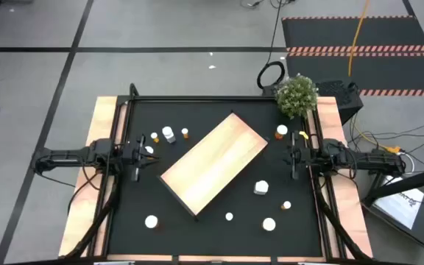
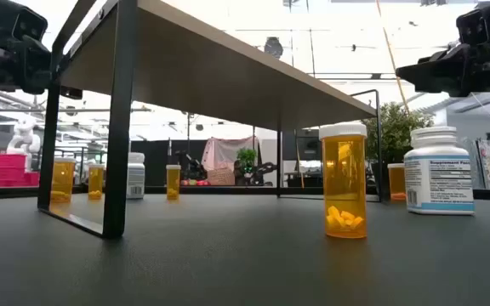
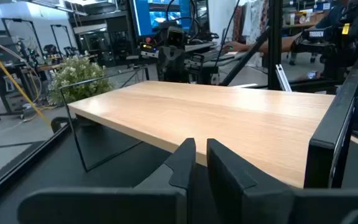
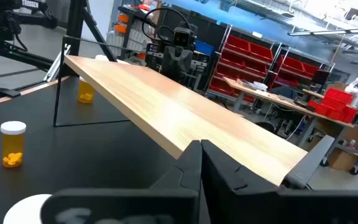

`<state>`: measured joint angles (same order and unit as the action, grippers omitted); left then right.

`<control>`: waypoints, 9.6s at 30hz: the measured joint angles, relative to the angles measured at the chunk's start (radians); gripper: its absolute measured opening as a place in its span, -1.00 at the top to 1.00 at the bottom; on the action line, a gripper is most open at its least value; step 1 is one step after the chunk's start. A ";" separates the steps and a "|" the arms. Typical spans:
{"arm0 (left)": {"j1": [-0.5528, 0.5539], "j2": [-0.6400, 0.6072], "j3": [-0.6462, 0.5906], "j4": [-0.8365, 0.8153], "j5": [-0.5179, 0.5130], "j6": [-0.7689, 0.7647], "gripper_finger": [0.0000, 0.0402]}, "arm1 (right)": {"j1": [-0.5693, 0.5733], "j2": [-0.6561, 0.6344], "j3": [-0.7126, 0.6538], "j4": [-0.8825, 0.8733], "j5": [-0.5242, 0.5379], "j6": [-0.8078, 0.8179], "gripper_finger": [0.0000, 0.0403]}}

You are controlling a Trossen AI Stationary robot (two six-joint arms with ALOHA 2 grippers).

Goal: Pick and place medicine bottles onto shelf by color

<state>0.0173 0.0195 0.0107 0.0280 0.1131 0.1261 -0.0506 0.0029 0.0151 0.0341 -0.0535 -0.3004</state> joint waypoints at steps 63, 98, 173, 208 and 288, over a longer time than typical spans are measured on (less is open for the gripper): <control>0.000 0.000 0.000 0.000 0.000 0.000 0.78 | 0.000 0.000 0.000 0.000 0.000 0.000 1.00; 0.000 0.000 0.000 0.000 0.000 0.000 0.78 | 0.000 0.000 0.000 0.000 0.000 0.000 1.00; 0.000 0.178 0.631 -0.344 -0.001 -0.057 0.98 | 0.000 0.000 0.000 0.005 0.000 0.058 1.00; 0.000 0.924 1.406 -1.075 -0.180 -0.006 0.92 | 0.000 0.000 0.000 0.006 -0.005 0.445 1.00; 0.000 0.921 0.995 -0.961 -0.334 -0.080 0.89 | 0.248 0.898 1.149 -0.919 0.344 0.655 1.00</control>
<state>0.0170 0.9409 1.0061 -0.9333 -0.2211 0.0462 0.1973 0.9004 1.1638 -0.8852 0.2903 0.3549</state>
